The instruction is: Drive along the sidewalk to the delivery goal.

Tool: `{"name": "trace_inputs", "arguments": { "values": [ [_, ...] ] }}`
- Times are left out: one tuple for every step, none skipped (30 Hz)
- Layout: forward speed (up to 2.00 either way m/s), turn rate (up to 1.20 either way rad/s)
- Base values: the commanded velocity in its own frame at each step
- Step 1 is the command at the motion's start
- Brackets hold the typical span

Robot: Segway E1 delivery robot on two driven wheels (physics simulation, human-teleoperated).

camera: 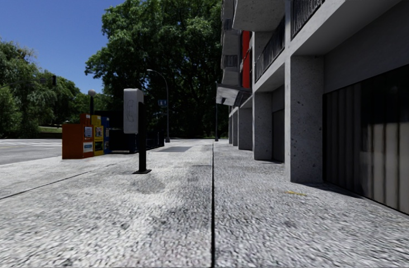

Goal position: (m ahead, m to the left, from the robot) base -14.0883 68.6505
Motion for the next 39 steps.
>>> {"name": "trace_inputs", "arguments": {
  "values": [
    [2.0, 0.0],
    [2.0, 0.0],
    [2.0, 0.0],
    [2.0, 0.0],
    [2.0, 0.0],
    [2.0, 0.0],
    [2.0, 0.0],
    [2.0, 0.0],
    [2.0, 0.0],
    [2.0, 0.0],
    [2.0, 0.0],
    [2.0, 0.0],
    [2.0, 0.0],
    [2.0, 0.0],
    [2.0, 0.0],
    [2.0, 0.0],
    [2.0, 0.0],
    [2.0, 0.0],
    [2.0, 0.0],
    [2.0, 0.0],
    [2.0, 0.0],
    [2.0, 0.0],
    [2.0, 0.0],
    [2.0, 0.0],
    [2.0, 0.0],
    [2.0, 0.0],
    [2.0, 0.0],
    [2.0, 0.0],
    [2.0, 0.0],
    [2.0, 0.0],
    [2.0, 0.0],
    [2.0, 0.0],
    [2.0, 0.0],
    [2.0, 0.0],
    [2.0, 0.0],
    [2.0, 0.0],
    [2.0, 0.0],
    [2.0, 0.0],
    [2.0, 0.0]
  ]
}}
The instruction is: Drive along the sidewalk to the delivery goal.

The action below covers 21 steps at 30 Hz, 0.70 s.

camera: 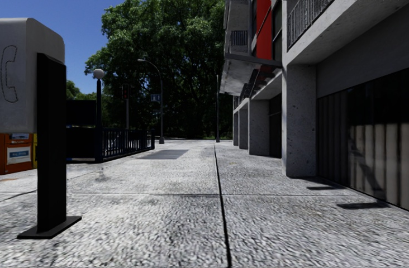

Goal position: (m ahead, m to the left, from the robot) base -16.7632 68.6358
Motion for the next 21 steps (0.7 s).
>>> {"name": "trace_inputs", "arguments": {
  "values": [
    [2.0, 0.0],
    [2.0, 0.0],
    [2.0, 0.0],
    [2.0, 0.0],
    [2.0, 0.0],
    [2.0, 0.0],
    [2.0, 0.0],
    [2.0, 0.0],
    [2.0, 0.0],
    [2.0, 0.0],
    [2.0, 0.0],
    [2.0, 0.0],
    [2.0, 0.0],
    [2.0, 0.0],
    [2.0, 0.0],
    [2.0, 0.0],
    [2.0, 0.0],
    [2.0, 0.0],
    [2.0, 0.0],
    [2.0, 0.0],
    [2.0, 0.0]
  ]
}}
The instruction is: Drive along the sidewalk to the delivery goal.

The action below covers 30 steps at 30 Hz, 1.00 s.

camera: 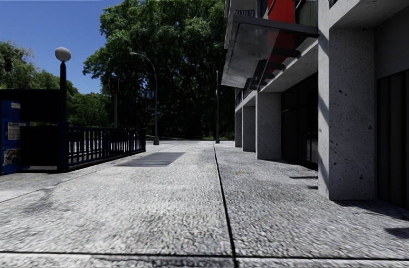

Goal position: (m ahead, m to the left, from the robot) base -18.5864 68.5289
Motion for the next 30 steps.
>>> {"name": "trace_inputs", "arguments": {
  "values": [
    [2.0, 0.0],
    [2.0, 0.0],
    [2.0, 0.0],
    [2.0, 0.0],
    [2.0, 0.0],
    [2.0, 0.0],
    [2.0, 0.0],
    [2.0, 0.0],
    [2.0, 0.0],
    [2.0, 0.0],
    [2.0, 0.0],
    [2.0, 0.0],
    [2.0, 0.0],
    [2.0, 0.0],
    [2.0, 0.0],
    [2.0, 0.0],
    [2.0, 0.0],
    [2.0, 0.0],
    [2.0, 0.0],
    [2.0, 0.0],
    [2.0, 0.0],
    [2.0, 0.0],
    [2.0, 0.0],
    [2.0, 0.0],
    [2.0, 0.0],
    [2.0, 0.0],
    [2.0, 0.0],
    [2.0, 0.0],
    [2.0, 0.0],
    [2.0, 0.0]
  ]
}}
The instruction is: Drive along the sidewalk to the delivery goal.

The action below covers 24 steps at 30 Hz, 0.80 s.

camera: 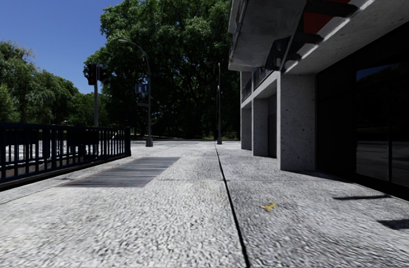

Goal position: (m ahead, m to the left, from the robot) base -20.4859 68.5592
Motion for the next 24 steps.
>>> {"name": "trace_inputs", "arguments": {
  "values": [
    [2.0, 0.0],
    [2.0, 0.0],
    [2.0, 0.0],
    [2.0, 0.0],
    [2.0, 0.0],
    [2.0, 0.0],
    [2.0, 0.0],
    [2.0, 0.0],
    [2.0, 0.0],
    [2.0, 0.0],
    [2.0, 0.0],
    [2.0, 0.0],
    [2.0, 0.0],
    [2.0, 0.0],
    [2.0, 0.0],
    [2.0, 0.0],
    [2.0, 0.0],
    [2.0, 0.0],
    [2.0, 0.0],
    [2.0, 0.0],
    [2.0, 0.0],
    [2.0, 0.0],
    [2.0, 0.0],
    [2.0, 0.0]
  ]
}}
